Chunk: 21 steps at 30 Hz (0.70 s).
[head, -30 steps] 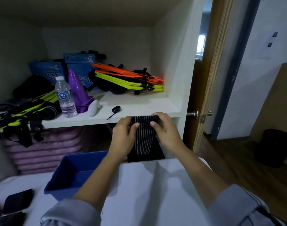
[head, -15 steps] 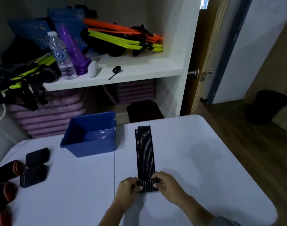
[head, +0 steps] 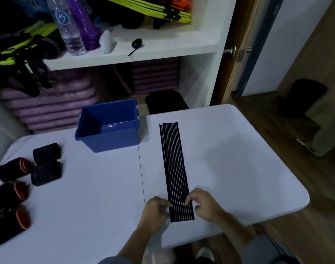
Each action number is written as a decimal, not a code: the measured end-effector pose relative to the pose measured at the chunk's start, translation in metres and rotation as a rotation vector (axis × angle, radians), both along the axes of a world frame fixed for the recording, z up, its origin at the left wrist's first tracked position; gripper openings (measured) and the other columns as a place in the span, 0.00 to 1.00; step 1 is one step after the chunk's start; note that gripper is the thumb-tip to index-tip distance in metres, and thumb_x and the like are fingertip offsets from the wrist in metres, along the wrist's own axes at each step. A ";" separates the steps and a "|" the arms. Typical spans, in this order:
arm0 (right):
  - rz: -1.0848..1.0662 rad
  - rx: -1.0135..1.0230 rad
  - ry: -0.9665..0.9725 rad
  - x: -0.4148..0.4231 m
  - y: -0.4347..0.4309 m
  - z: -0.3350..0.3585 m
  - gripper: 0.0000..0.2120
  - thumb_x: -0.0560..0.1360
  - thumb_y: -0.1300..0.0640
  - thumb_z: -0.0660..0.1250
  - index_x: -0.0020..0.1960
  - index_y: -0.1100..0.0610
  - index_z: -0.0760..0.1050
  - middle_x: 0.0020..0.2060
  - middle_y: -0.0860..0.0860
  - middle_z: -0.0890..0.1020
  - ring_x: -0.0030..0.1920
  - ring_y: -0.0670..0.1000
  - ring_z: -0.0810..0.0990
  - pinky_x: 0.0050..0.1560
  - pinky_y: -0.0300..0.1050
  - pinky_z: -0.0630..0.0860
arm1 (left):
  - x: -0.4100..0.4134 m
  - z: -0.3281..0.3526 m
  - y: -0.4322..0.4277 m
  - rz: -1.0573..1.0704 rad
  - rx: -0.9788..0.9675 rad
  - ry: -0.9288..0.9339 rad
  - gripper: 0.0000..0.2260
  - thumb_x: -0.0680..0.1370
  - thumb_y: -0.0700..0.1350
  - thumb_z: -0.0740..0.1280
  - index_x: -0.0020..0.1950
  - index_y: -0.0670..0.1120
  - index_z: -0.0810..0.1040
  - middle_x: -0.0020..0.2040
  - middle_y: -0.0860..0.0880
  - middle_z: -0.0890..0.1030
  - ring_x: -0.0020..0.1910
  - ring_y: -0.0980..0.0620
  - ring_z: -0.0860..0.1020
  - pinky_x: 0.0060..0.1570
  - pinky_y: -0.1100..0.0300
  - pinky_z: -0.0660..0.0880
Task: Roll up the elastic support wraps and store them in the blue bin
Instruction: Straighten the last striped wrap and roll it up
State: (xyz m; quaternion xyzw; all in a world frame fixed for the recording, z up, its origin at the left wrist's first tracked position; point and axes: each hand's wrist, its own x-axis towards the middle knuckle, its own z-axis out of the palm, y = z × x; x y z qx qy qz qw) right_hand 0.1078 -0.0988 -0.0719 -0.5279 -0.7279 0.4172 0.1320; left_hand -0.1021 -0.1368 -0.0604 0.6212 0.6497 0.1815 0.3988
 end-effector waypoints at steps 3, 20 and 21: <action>-0.240 -0.041 0.036 0.001 0.014 -0.006 0.21 0.63 0.64 0.55 0.41 0.38 0.74 0.46 0.45 0.79 0.49 0.46 0.79 0.55 0.50 0.77 | -0.003 0.007 0.016 0.208 -0.048 -0.127 0.15 0.70 0.30 0.65 0.44 0.50 0.82 0.44 0.47 0.82 0.41 0.53 0.78 0.41 0.74 0.72; -0.224 -0.172 0.074 -0.038 0.147 -0.001 0.24 0.75 0.57 0.64 0.70 0.54 0.66 0.66 0.51 0.73 0.55 0.55 0.80 0.60 0.50 0.75 | 0.022 0.011 0.146 0.404 -0.202 -0.194 0.23 0.74 0.35 0.64 0.67 0.48 0.66 0.56 0.51 0.76 0.53 0.50 0.76 0.51 0.61 0.72; -0.215 -0.159 0.069 -0.038 0.149 -0.002 0.24 0.74 0.58 0.64 0.70 0.54 0.66 0.65 0.50 0.74 0.55 0.55 0.80 0.60 0.49 0.75 | 0.024 0.012 0.149 0.382 -0.188 -0.163 0.23 0.74 0.35 0.64 0.68 0.47 0.66 0.59 0.49 0.76 0.55 0.48 0.77 0.53 0.61 0.72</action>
